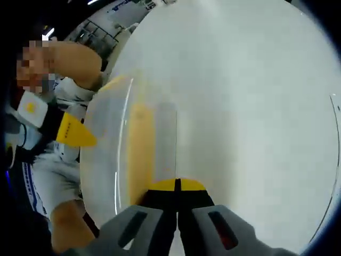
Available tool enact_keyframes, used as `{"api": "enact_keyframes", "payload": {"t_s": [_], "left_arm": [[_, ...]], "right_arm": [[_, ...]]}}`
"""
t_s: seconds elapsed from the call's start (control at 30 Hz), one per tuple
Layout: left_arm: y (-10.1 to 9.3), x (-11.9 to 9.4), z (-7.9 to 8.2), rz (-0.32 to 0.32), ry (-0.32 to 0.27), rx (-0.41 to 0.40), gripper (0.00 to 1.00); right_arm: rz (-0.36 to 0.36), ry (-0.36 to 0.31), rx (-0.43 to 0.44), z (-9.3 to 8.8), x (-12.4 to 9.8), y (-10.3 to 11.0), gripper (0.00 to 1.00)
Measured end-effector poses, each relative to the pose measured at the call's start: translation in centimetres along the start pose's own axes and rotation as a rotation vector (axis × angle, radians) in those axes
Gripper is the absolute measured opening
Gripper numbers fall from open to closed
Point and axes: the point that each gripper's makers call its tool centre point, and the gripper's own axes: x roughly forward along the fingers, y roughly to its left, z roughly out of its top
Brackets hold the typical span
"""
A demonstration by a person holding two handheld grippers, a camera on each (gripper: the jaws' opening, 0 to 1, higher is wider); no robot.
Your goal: Snap each plastic latch of the storage box into its locked position after aligning the lid with the box until every specified latch is closed and the lid sits flush.
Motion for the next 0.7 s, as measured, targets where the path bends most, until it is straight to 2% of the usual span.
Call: {"api": "enact_keyframes", "payload": {"t_s": [0.07,0.1,0.2,0.23,0.33,0.37,0.4,0.47,0.57,0.6,0.7], "left_arm": [[0.0,0.1,0.1,-0.008,-0.008,-0.005,0.00],[0.0,0.2,0.2,-0.013,-0.012,-0.013,0.00],[0.1,0.2,0.4,-0.024,-0.020,-0.020,0.00],[0.0,0.3,0.5,-0.030,-0.022,-0.023,0.00],[0.1,0.3,0.8,-0.046,-0.016,-0.031,0.00],[0.1,0.3,0.9,-0.052,-0.015,-0.038,0.00],[0.2,0.2,0.9,-0.060,-0.017,-0.047,0.00],[0.2,0.2,1.0,-0.078,-0.038,-0.057,0.00],[0.3,0.0,1.1,-0.099,-0.095,-0.082,0.00],[0.2,0.0,1.1,-0.099,-0.118,-0.069,0.00],[0.1,-0.1,1.2,-0.098,-0.139,-0.055,0.00]], "right_arm": [[-0.003,-0.021,-0.006,0.1,-0.4,-0.1,0.00],[-0.035,-0.020,-0.011,0.0,-0.3,-0.1,0.00],[-0.031,-0.035,-0.001,0.0,-0.2,0.1,0.00],[-0.003,-0.032,0.031,-0.1,-0.4,0.3,0.00],[-0.021,-0.028,0.070,0.0,-0.8,-0.9,0.00],[-0.044,-0.044,0.062,0.2,-0.8,-1.1,0.00],[-0.063,-0.097,0.083,1.0,-0.9,-1.3,0.00],[-0.116,-0.154,0.058,1.8,-0.8,-1.2,0.00],[-0.235,-0.189,-0.034,2.5,-1.6,-1.4,0.00],[-0.286,-0.194,-0.042,2.6,-2.1,-1.7,0.00],[-0.380,-0.247,-0.020,2.7,-3.4,-2.2,0.00]]}}
